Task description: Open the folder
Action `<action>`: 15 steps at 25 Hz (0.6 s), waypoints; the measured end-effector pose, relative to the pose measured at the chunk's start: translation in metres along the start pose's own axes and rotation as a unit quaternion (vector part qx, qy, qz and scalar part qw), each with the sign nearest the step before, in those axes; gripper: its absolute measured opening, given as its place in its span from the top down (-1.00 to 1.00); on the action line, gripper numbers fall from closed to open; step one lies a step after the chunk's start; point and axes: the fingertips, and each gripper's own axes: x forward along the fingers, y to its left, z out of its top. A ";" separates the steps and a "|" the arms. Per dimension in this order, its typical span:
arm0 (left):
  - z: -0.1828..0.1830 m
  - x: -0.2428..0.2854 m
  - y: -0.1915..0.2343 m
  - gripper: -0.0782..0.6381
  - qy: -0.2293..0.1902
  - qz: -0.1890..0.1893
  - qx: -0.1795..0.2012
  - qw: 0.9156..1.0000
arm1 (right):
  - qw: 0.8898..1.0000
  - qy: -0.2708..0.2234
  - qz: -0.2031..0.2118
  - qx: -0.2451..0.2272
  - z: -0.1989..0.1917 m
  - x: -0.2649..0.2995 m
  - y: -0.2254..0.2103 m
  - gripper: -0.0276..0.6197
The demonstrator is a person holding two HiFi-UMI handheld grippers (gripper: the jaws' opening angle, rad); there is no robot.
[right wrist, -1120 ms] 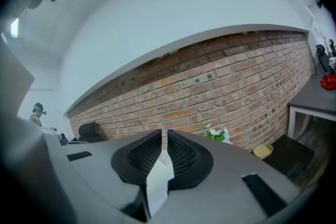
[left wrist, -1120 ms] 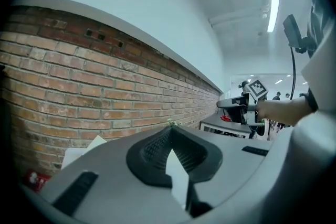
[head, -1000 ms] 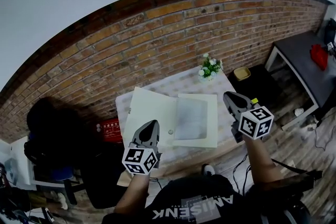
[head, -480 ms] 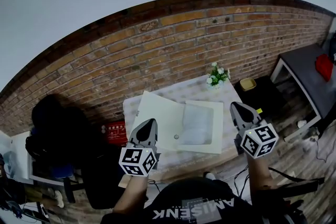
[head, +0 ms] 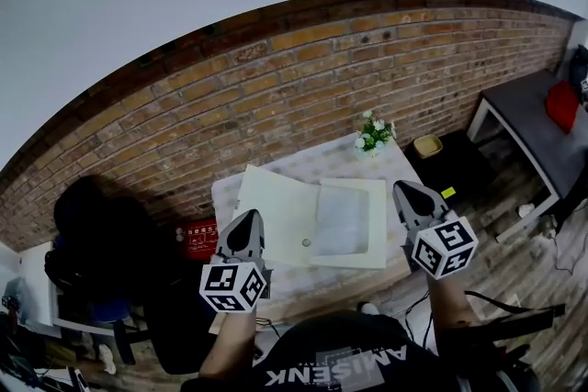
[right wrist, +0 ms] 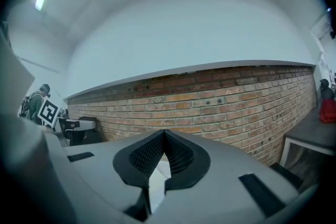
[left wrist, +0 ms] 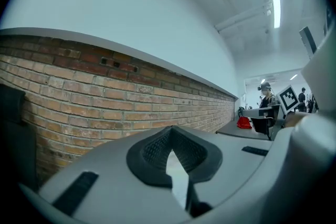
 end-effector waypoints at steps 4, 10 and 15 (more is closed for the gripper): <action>-0.002 -0.001 0.006 0.75 0.002 0.007 -0.003 1.000 | 1.000 0.004 0.001 -0.007 -0.001 0.001 0.004 0.79; -0.005 -0.001 0.008 0.75 0.006 0.010 -0.002 1.000 | 1.000 0.007 -0.002 -0.010 -0.004 0.001 0.000 0.79; -0.006 0.000 0.003 0.75 0.005 0.010 -0.002 1.000 | 1.000 0.009 -0.002 -0.010 -0.003 -0.002 -0.002 0.79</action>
